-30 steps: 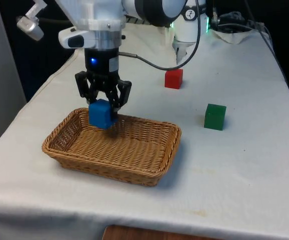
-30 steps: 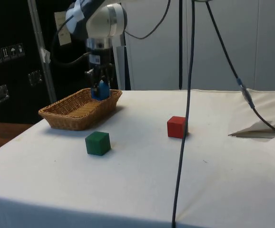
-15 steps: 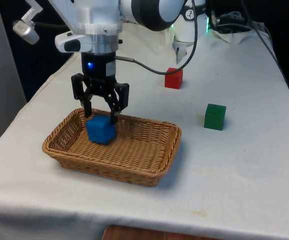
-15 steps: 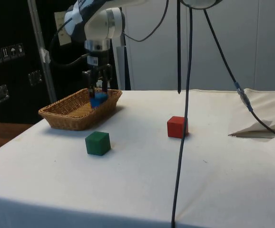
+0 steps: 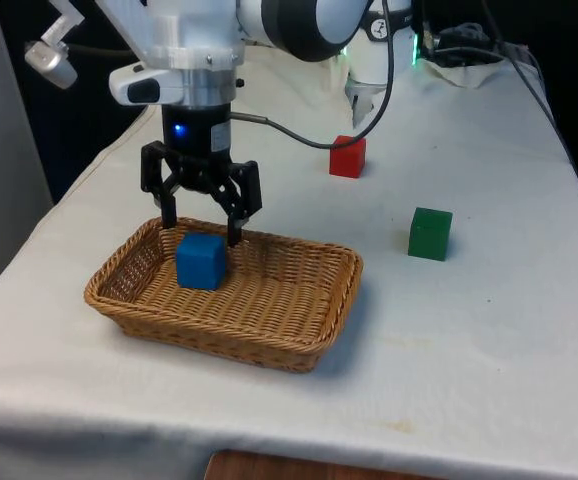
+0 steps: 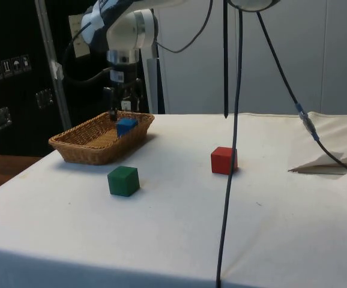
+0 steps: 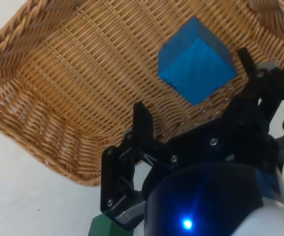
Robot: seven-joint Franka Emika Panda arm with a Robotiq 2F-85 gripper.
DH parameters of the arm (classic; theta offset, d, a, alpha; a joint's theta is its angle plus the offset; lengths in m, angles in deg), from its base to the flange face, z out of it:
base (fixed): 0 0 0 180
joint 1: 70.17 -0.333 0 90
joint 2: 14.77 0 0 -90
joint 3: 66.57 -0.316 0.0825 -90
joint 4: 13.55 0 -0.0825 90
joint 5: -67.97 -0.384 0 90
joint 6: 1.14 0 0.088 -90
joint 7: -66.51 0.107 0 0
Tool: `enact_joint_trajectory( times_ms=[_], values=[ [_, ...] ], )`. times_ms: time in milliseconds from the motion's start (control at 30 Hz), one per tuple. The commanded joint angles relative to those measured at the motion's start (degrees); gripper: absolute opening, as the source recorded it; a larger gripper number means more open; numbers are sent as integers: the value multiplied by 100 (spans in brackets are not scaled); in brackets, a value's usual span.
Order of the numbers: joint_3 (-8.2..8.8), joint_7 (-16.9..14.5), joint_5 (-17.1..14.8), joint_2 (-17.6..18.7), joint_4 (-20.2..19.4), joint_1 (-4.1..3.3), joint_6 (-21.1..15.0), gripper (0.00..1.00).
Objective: Pick up exactly two blocks and place them into the basket.
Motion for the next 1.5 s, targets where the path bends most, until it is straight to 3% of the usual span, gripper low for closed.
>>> enact_joint_trajectory(
  times_ms=[0,67,100,133,167,200,333,367,433,467,500,733,767,800,967,1033,1067,1200,1233,1333,1367,1400,1467],
  values=[
    [74,6,63,-92,-23,-57,120,100],
    [172,23,80,-103,-46,-155,201,100],
    [258,52,97,-109,-57,-252,292,100],
    [258,52,97,-109,-57,-252,292,100],
    [229,6,34,-92,-17,-183,269,100],
    [338,97,155,-132,-69,-344,372,100],
    [464,206,286,-189,-86,-510,481,100],
    [533,241,321,-195,-86,-596,550,100],
    [573,258,327,-195,-86,-636,584,100],
    [550,218,258,-166,-46,-596,561,100],
    [653,275,344,-189,-80,-716,659,100],
    [865,332,424,-201,-52,-963,917,100],
    [831,298,361,-172,-40,-922,842,100],
    [888,332,424,-195,-46,-985,951,100],
    [1026,361,458,-201,-17,-1123,1157,100],
    [1049,338,413,-178,11,-1129,1163,100],
    [1112,378,493,-206,17,-1192,1289,100],
    [1278,407,556,-229,52,-1329,1473,100],
    [1346,430,579,-235,52,-1404,1547,100],
    [1404,487,653,-281,52,-1507,1616,100],
    [1364,464,625,-264,97,-1432,1604,100],
    [1421,504,670,-298,46,-1541,1621,100],
    [1438,539,705,-338,23,-1610,1633,100]
  ],
)
